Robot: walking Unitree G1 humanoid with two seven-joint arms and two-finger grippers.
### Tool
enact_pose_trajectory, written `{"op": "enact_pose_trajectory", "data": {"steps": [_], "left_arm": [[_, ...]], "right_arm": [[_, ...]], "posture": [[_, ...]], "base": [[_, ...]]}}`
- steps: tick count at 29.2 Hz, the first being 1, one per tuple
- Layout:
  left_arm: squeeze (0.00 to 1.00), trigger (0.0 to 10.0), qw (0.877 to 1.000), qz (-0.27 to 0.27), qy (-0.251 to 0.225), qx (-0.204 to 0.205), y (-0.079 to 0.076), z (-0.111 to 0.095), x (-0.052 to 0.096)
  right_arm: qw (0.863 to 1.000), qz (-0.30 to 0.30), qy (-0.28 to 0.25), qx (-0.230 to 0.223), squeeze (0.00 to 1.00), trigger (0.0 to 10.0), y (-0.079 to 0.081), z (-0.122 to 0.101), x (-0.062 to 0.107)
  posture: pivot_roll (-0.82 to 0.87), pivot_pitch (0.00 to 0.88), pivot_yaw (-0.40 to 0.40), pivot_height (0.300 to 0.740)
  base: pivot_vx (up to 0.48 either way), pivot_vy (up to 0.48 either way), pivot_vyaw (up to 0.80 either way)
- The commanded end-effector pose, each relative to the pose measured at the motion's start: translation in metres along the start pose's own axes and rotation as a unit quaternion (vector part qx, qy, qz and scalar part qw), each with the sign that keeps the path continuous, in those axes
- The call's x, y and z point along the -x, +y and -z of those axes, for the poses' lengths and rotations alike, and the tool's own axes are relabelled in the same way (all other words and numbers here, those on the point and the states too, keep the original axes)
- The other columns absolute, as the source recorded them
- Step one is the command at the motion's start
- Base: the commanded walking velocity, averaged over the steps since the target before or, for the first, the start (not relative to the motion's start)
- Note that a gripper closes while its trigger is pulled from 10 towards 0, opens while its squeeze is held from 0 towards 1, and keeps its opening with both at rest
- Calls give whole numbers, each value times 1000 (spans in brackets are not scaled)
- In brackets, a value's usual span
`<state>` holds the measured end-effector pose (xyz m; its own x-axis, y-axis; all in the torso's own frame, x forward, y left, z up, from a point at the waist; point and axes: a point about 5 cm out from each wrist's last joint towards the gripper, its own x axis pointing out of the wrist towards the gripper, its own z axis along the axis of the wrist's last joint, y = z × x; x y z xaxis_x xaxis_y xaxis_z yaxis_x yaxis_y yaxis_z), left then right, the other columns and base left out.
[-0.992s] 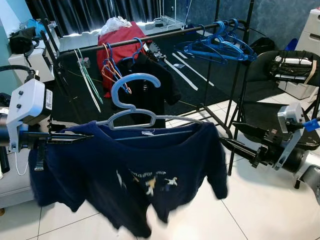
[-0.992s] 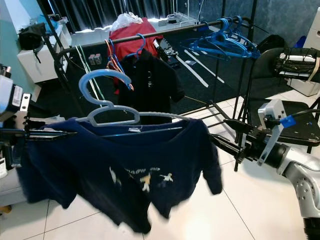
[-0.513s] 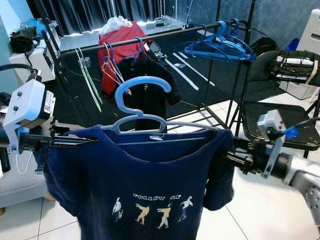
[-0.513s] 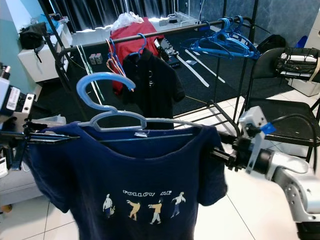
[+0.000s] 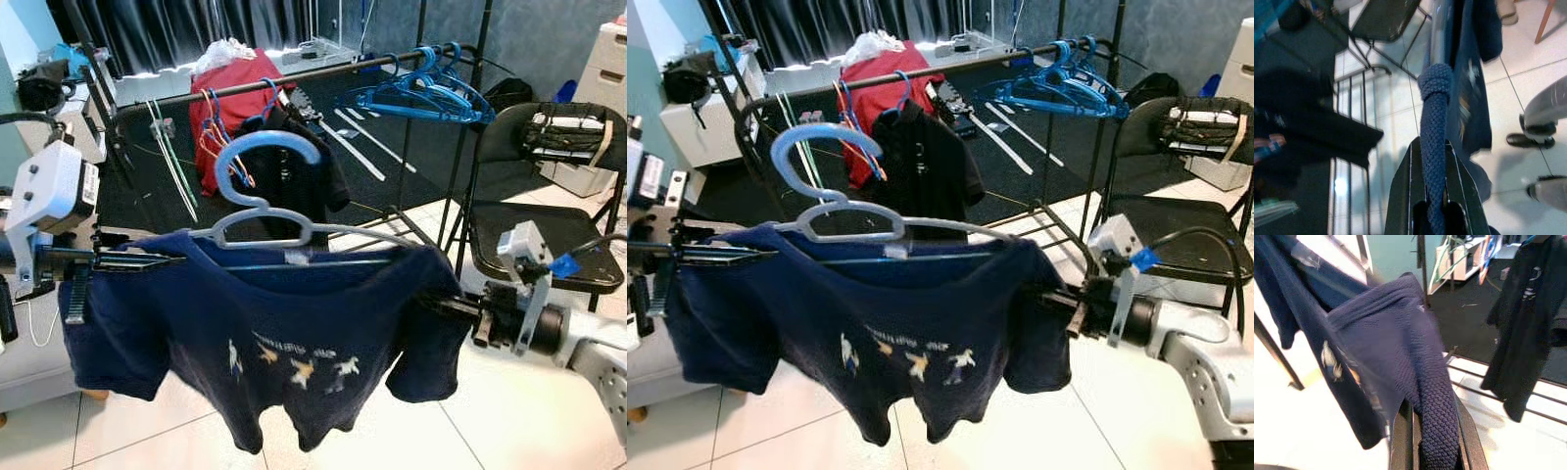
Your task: Hang hanger
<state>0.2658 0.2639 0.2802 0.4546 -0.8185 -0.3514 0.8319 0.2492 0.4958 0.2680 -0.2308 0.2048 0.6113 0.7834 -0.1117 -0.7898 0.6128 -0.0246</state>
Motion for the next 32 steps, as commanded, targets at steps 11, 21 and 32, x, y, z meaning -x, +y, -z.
{"op": "enact_pose_trajectory", "data": {"steps": [11, 21, 32], "left_arm": [[0, 10000, 990, -14, 136, 36, -7, 53, 22], [0, 10000, 996, -60, 32, 60, 6, 40, 39], [0, 10000, 988, -62, -106, 91, -6, 33, 38]], "right_arm": [[996, 57, -63, 23, 0, 0, -14, -25, 3], [993, 96, -64, 24, 0, 0, -21, -23, 6], [984, 150, -93, 0, 0, 0, -31, -21, 1]], "posture": [[-97, 0, 97, 740], [-96, 0, 99, 740], [-97, 0, 99, 740]], "base": [[0, 0, 0], [0, 0, 0], [0, 0, 0]]}}
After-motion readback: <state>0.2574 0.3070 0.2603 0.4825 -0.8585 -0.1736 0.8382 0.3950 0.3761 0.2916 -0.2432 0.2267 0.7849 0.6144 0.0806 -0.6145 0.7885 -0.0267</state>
